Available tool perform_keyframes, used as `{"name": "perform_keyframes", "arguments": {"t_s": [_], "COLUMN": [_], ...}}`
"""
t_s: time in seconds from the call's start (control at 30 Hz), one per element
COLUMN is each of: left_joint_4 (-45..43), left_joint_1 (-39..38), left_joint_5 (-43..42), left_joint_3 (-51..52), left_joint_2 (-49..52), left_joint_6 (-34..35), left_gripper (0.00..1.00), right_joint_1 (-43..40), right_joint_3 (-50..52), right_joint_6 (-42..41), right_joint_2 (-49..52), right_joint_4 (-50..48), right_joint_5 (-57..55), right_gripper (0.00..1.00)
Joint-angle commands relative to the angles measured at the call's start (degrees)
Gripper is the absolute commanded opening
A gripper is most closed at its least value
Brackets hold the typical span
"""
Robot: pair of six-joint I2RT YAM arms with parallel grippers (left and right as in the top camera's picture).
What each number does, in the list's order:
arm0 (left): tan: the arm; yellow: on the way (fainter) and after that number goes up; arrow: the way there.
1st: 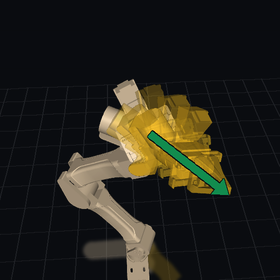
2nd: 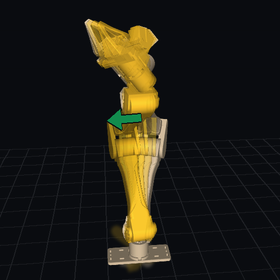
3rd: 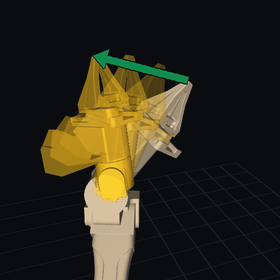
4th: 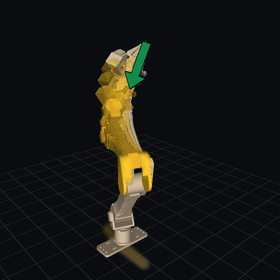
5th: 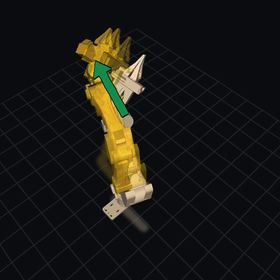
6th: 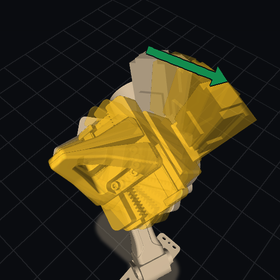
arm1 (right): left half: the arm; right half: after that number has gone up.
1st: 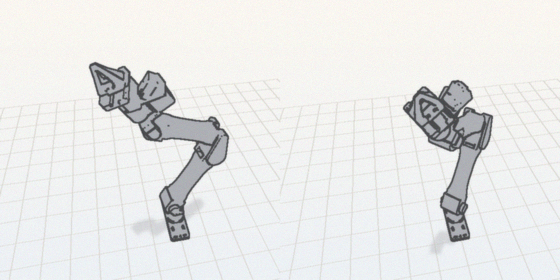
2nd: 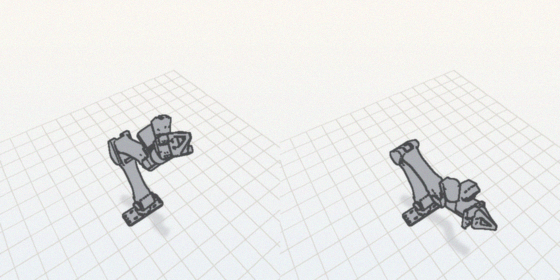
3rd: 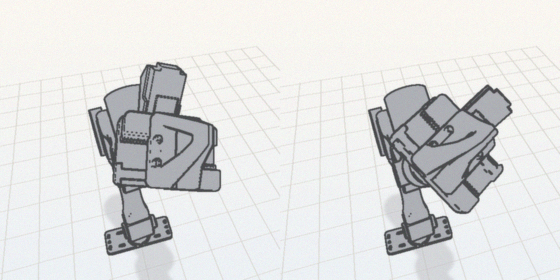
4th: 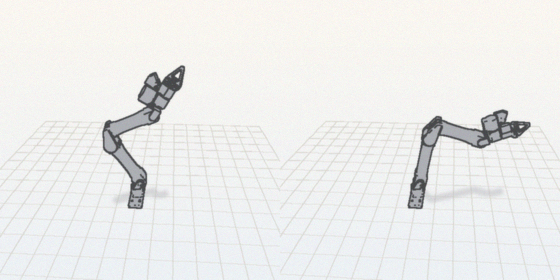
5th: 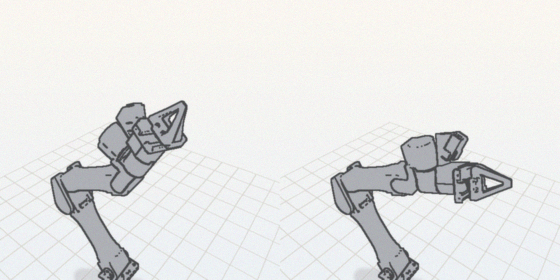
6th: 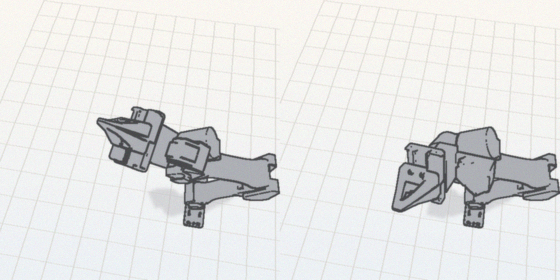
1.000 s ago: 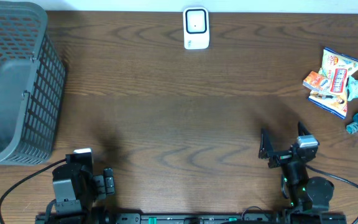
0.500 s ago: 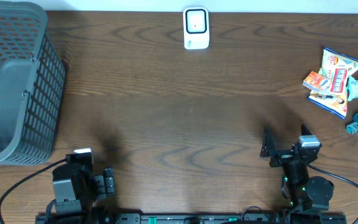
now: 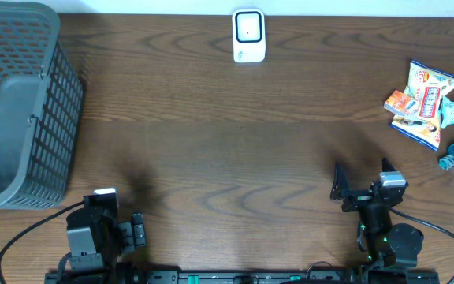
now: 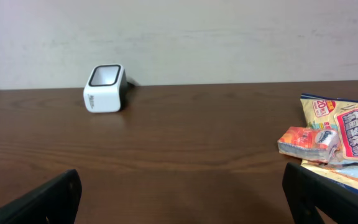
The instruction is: Scan the item barcode
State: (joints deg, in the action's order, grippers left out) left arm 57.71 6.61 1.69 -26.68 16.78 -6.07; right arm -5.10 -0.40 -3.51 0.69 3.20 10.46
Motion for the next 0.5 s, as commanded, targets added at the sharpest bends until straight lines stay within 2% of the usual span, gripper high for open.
{"name": "perform_keyframes", "arguments": {"t_s": [0.0, 0.07, 0.13, 0.3, 0.47], "left_joint_4": [0.11, -0.42, -4.35, -23.85, -41.0], "left_joint_1": [-0.17, -0.96, -2.64, -6.19, -7.23], "left_joint_5": [0.31, -1.29, -7.41, -15.08, -17.4], "left_joint_3": [0.0, 0.02, 0.13, 3.56, 11.65], "left_joint_2": [-0.04, -0.44, -0.59, -3.06, -8.66], "left_joint_6": [-0.52, 0.57, 1.9, 1.92, 2.1], "left_gripper": [0.98, 0.98, 0.98, 0.98, 0.98], "right_joint_1": [0.31, 0.31, 0.31, 0.31, 0.31], "right_joint_3": [0.09, 0.09, 0.09, 0.09, 0.09], "right_joint_6": [-0.7, -0.7, -0.7, -0.7, -0.7], "right_joint_2": [-0.35, -0.35, -0.35, -0.35, -0.35], "right_joint_4": [0.28, 0.28, 0.28, 0.28, 0.28], "right_joint_5": [-0.7, -0.7, -0.7, -0.7, -0.7], "right_gripper": [0.99, 0.99, 0.99, 0.99, 0.99]}}
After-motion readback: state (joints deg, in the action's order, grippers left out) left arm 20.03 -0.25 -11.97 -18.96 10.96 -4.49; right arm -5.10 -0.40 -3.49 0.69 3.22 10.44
